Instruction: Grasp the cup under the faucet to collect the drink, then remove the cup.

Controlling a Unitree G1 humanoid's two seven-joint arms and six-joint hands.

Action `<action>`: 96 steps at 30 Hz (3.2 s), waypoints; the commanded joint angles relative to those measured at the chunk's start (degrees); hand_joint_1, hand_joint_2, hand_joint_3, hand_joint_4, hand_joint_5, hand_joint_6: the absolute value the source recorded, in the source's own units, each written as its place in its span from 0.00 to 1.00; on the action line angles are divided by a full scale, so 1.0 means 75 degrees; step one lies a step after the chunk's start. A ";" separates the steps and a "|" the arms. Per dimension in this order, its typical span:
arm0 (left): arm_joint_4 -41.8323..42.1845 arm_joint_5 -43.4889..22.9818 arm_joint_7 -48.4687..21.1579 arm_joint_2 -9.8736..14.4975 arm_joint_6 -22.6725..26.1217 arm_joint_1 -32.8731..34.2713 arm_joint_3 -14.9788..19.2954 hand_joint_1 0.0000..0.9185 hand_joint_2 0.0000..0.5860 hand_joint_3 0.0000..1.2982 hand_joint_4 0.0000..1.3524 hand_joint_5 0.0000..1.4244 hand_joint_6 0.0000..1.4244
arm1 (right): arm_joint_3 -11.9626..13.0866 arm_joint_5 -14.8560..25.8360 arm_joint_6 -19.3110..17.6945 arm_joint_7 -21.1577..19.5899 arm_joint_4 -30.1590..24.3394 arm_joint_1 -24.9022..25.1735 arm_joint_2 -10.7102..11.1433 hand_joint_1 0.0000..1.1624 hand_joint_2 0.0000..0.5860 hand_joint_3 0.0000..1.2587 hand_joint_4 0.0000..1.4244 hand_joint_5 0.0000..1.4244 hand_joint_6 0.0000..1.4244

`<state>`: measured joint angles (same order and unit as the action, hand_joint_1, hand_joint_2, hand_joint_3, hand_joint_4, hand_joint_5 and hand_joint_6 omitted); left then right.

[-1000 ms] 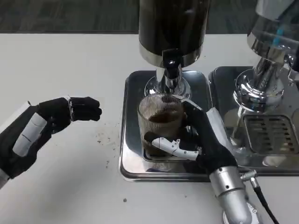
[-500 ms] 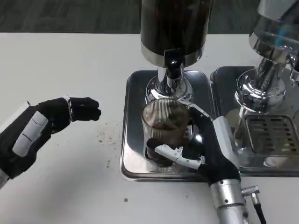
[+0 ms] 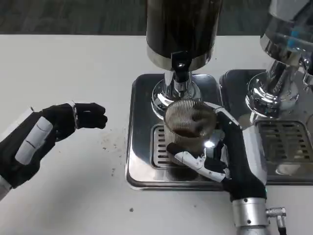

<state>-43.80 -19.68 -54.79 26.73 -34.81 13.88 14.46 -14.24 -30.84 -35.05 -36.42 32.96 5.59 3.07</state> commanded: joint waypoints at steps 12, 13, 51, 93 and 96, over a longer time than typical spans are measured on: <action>-0.0269 0.0359 0.0086 0.0006 -0.0526 0.0341 -0.0213 0.00 0.25 0.30 0.25 0.24 0.18 | 0.0214 -0.0047 -0.0220 -0.0110 -0.1553 -0.1212 0.0188 0.63 0.35 0.50 0.55 0.67 0.91; -0.0269 0.0403 0.0099 0.0012 -0.0612 0.0348 -0.0226 0.00 0.25 0.30 0.25 0.24 0.18 | 0.0219 -0.0047 -0.0223 -0.0086 -0.1695 -0.1334 0.0201 0.63 0.36 0.50 0.55 0.67 0.91; 0.1356 0.1781 0.0889 0.1503 -0.4401 -0.0497 -0.1685 0.00 0.23 0.09 0.00 0.00 0.02 | 0.0840 0.0467 -0.0204 0.1833 -0.5627 -0.3885 0.0484 0.62 0.36 0.56 0.60 0.72 0.95; 0.2433 0.1282 0.1535 0.2871 -0.5492 -0.1313 -0.2561 0.00 0.22 0.07 0.00 0.00 0.00 | 0.0913 0.0641 -0.0430 0.2697 -0.6941 -0.5646 0.0387 0.60 0.37 0.58 0.62 0.74 0.96; 0.2451 0.1393 0.1605 0.2871 -0.5551 -0.1327 -0.2523 0.00 0.22 0.07 0.00 0.00 0.00 | 0.0919 0.0649 -0.0458 0.2679 -0.6902 -0.5632 0.0372 0.60 0.37 0.58 0.62 0.74 0.96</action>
<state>-25.94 -10.49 -43.70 47.20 -75.28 4.45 -4.58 -7.44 -27.19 -35.72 -15.42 -18.01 -36.78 6.68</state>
